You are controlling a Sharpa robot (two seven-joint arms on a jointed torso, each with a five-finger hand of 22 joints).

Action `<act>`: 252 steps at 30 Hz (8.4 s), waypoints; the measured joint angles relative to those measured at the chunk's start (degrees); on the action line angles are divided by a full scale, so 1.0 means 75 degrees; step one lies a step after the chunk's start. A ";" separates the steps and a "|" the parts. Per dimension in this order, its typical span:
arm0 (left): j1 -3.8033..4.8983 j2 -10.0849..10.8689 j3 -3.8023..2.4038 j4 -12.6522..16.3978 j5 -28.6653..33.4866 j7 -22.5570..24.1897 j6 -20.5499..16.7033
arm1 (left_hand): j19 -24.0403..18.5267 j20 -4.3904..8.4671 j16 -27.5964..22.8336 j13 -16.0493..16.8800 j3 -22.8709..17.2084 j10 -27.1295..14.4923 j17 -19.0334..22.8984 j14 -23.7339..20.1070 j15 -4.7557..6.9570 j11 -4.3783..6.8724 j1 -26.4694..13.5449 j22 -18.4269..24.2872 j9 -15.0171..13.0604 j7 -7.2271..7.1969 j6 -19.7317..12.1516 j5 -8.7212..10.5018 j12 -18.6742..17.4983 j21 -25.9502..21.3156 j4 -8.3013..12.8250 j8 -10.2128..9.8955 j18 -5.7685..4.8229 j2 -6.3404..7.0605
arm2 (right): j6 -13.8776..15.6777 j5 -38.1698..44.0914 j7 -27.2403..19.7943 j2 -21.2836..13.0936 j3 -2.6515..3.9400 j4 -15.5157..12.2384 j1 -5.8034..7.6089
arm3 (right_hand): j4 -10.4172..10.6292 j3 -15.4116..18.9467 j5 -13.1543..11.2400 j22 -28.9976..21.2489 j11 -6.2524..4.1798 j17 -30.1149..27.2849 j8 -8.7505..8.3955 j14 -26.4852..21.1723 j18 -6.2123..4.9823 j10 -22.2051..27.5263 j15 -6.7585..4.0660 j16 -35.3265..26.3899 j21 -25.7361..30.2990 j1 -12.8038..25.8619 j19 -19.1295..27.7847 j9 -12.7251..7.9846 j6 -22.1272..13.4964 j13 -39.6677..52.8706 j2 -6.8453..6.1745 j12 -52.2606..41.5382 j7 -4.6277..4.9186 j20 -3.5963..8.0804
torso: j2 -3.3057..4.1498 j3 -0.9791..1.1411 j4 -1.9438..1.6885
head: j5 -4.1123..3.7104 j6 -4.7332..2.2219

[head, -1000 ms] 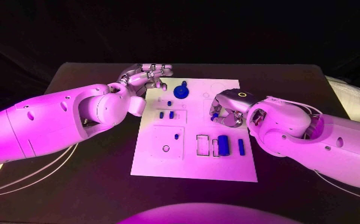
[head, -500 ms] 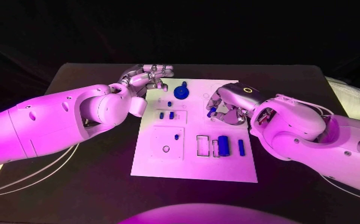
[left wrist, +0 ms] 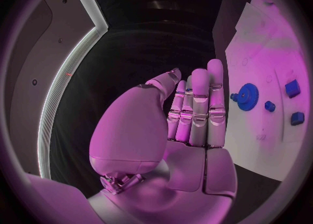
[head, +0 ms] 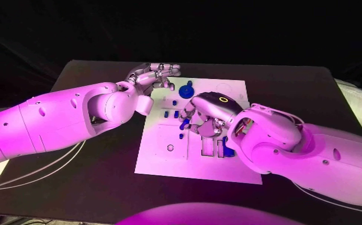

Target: Assemble the parts on the task board

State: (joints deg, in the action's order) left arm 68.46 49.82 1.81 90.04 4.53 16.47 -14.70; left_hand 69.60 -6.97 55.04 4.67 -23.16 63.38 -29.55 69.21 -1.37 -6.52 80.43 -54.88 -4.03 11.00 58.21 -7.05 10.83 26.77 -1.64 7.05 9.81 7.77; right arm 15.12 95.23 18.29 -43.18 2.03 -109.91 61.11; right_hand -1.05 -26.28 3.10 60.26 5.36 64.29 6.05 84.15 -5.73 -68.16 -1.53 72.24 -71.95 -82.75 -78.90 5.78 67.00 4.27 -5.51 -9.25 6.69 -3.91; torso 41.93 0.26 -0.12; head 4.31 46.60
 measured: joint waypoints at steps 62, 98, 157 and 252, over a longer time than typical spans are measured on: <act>-0.0002 -0.0033 -0.0001 -0.0053 -0.0008 -0.0056 0.0057 | 0.0000 0.0000 0.0000 0.0000 -0.0001 0.0000 0.0011 -0.0025 -0.0025 0.0000 0.0000 0.0004 0.0000 0.0000 0.0000 0.0000 0.0000 0.0000 0.0000 0.0000 0.0000 0.0000 | -0.0949 0.0755 -0.0100 0.1210 -0.0322 0.1033 -0.0672 | 0.0255 0.0829 0.0250 -0.1347 0.0183 -0.0507 -0.0338 -0.0074 -0.0124 0.1781 0.0372 -0.0284 0.0913 0.0763 0.0580 -0.0272 -0.1645 -0.0079 -0.0413 0.0713 0.0242 -0.0385 | 0.0003 0.0004 0.0024 | 0.0234 0.0213; -0.0012 0.0044 0.0018 0.0030 -0.0018 -0.0083 0.0107 | 0.0000 0.0000 0.0000 0.0000 0.0021 -0.0028 0.0017 -0.0025 -0.0025 -0.0028 0.0000 0.0011 0.0000 -0.0026 -0.0026 0.0000 0.0000 -0.0036 0.0021 -0.0001 -0.0001 0.0000 | 0.0398 -0.1554 0.1397 -0.2745 -0.0153 -0.0795 -0.0617 | 0.2313 0.3670 0.1893 0.1668 -0.0513 0.1422 0.0184 -0.0011 0.0182 -0.0870 -0.0159 0.1406 -0.1119 0.1535 -0.0644 -0.0057 -0.0841 0.6321 0.0041 -0.6198 -0.0063 0.0124 | -0.0116 -0.0026 0.0375 | -0.0390 -0.0046; -0.0029 0.0101 0.0032 0.0029 -0.0041 -0.0172 0.0136 | -0.0028 -0.0028 0.0029 0.0000 0.0063 -0.0055 0.0036 -0.0053 0.0002 -0.0001 0.0000 0.0024 0.0000 -0.0026 -0.0026 0.0000 0.0089 -0.0035 0.0022 0.0028 0.0000 0.0000 | 0.1104 -0.2465 0.2052 -0.1920 -0.0173 -0.0608 -0.0944 | 0.2221 0.4157 0.3337 0.1855 -0.0584 0.1416 0.0632 -0.0018 0.0180 -0.1294 -0.0266 0.1568 -0.1236 0.0949 -0.0696 0.0183 -0.0702 0.8751 0.0868 -0.7745 -0.0138 0.0178 | -0.0111 -0.0031 0.0385 | -0.0267 0.0051; -0.0032 0.0148 0.0053 0.0079 -0.0096 -0.0269 0.0260 | -0.0027 -0.0027 0.0029 0.0000 0.0083 -0.0055 0.0044 -0.0052 0.0001 -0.0001 0.0000 0.0029 0.0000 0.0001 -0.0055 0.0000 0.0088 -0.0035 0.0043 0.0028 0.0000 0.0000 | 0.0885 -0.1733 0.1981 -0.2850 -0.0123 -0.0897 -0.0670 | 0.1349 0.4569 0.1169 0.1945 -0.0676 0.1421 0.0415 -0.0017 0.0299 -0.1415 -0.0314 0.1693 -0.1236 0.0639 -0.0685 0.1081 -0.0776 0.8631 0.0931 -0.6877 -0.0179 0.0243 | -0.0113 -0.0031 0.0466 | -0.0283 0.0039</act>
State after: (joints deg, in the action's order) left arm 68.22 50.93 2.21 90.63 3.81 14.45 -12.75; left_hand 69.40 -7.17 55.26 4.67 -22.54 62.96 -29.22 68.82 -1.36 -6.53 80.43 -54.66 -4.03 11.01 57.80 -7.05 11.50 26.51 -1.32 7.26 9.80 7.77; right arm 21.76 82.23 33.14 -64.55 1.11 -116.63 56.08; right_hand 9.07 7.99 11.87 74.85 0.29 74.95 9.16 84.02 -3.49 -78.77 -3.88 84.94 -81.22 -77.95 -84.03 13.89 61.18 69.00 1.48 -60.83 5.35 -2.09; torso 41.08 0.03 3.37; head 2.19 46.89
